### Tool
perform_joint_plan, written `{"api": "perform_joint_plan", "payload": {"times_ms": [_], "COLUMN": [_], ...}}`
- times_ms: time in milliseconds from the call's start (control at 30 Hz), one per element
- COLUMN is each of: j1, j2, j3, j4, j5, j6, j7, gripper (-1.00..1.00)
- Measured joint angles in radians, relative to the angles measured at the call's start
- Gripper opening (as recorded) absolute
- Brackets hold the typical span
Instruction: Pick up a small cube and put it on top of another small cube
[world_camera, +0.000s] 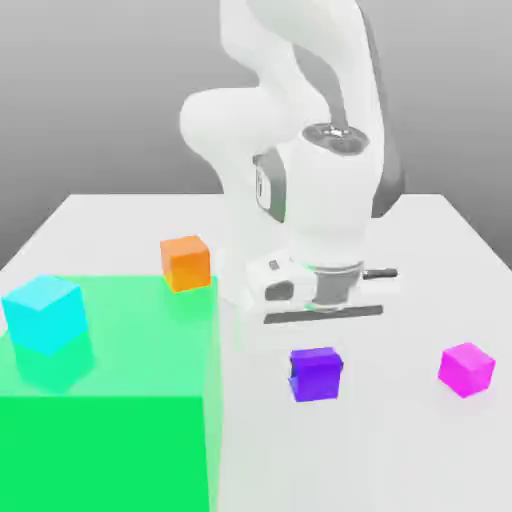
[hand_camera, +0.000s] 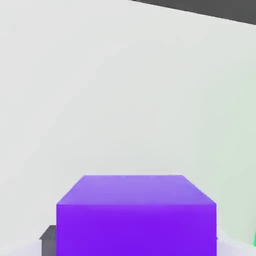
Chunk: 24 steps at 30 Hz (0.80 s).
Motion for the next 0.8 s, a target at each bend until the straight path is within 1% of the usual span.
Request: {"api": "perform_joint_plan", "payload": {"times_ms": [100, 200, 267, 400, 533, 600, 667, 700, 800], "j1": [-0.046, -0.091, -0.133, -0.220, -0.284, -0.297, -0.304, -0.305, -0.305], "j2": [-0.031, -0.067, -0.075, -0.082, -0.119, -0.109, -0.083, -0.075, -0.075], "j3": [-0.014, -0.035, -0.078, -0.189, -0.251, -0.263, -0.266, -0.267, -0.267], "j4": [0.108, 0.212, 0.269, 0.372, 0.497, 0.486, 0.441, 0.426, 0.426], "j5": [-0.059, -0.086, -0.036, 0.112, 0.138, 0.141, 0.148, 0.150, 0.150], "j6": [-0.117, -0.246, -0.332, -0.505, -0.678, -0.657, -0.587, -0.564, -0.564], "j7": [0.062, 0.099, 0.100, 0.089, 0.114, 0.117, 0.113, 0.111, 0.111], "gripper": [-1.00, -1.00, -1.00, -1.00, -1.00, -1.00, -1.00, 1.00, 1.00]}}
